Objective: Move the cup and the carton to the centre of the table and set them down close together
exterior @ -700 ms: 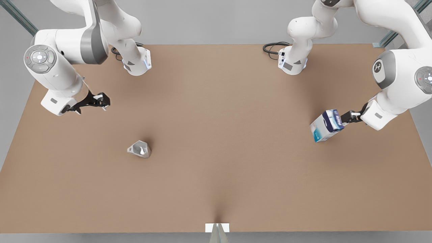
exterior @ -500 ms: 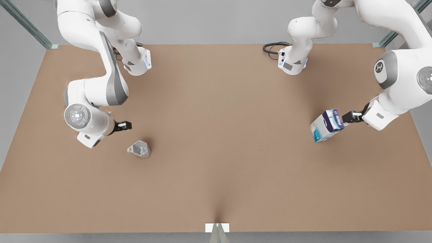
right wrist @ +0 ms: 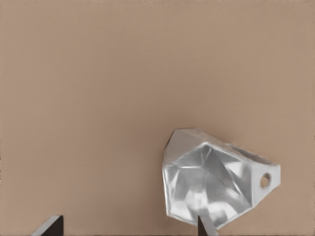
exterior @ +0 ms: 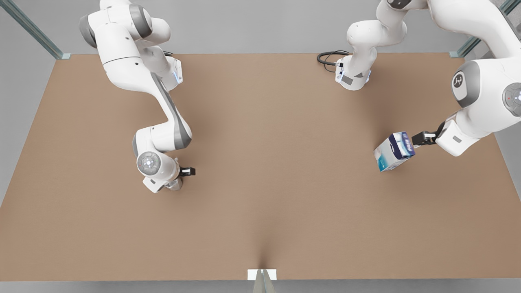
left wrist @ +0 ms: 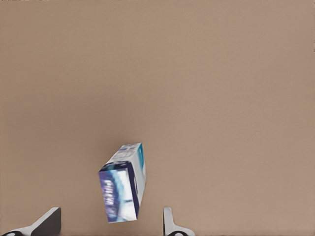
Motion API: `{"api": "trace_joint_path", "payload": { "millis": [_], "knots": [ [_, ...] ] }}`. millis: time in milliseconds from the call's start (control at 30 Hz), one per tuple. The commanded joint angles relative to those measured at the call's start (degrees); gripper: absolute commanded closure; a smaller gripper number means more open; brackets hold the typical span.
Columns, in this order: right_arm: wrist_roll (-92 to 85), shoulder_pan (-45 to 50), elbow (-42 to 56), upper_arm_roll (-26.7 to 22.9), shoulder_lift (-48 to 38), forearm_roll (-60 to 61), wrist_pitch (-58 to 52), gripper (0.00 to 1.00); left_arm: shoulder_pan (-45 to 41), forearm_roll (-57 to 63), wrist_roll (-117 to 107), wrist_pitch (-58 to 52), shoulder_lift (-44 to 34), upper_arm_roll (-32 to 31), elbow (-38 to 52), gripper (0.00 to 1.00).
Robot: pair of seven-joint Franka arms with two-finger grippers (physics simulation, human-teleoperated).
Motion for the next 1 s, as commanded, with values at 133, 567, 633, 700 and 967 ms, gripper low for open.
{"api": "trace_joint_path", "payload": {
  "millis": [133, 567, 633, 700, 967],
  "knots": [
    [-0.8, -0.2, 0.8, -0.5, 1.0, -0.6, 0.2, 0.0, -0.3, 1.2, 0.0, -0.3, 0.0, -0.2, -0.1, 0.0],
    [-1.2, -0.2, 1.6, -0.4, 5.1, -2.5, 4.3, 0.0, -0.2, 1.4, 0.4, -0.3, -0.2, -0.2, 0.0, 0.0],
    [-1.2, -0.3, 1.3, -0.5, 5.7, -2.6, 5.0, 0.0, -0.2, 1.4, 0.4, -0.3, -0.2, 0.0, 0.0, 0.0],
    [-1.3, -0.3, 1.2, -0.5, 6.0, -3.3, 5.2, 0.0, -0.2, 1.4, 0.4, -0.2, -0.2, -0.1, 0.1, 0.0],
    [-1.3, -0.6, -0.8, -0.4, 6.4, -4.2, 3.9, 0.64, -0.1, 1.6, 0.4, -0.3, -0.3, 0.1, 0.0, 0.0]
  ]
}}
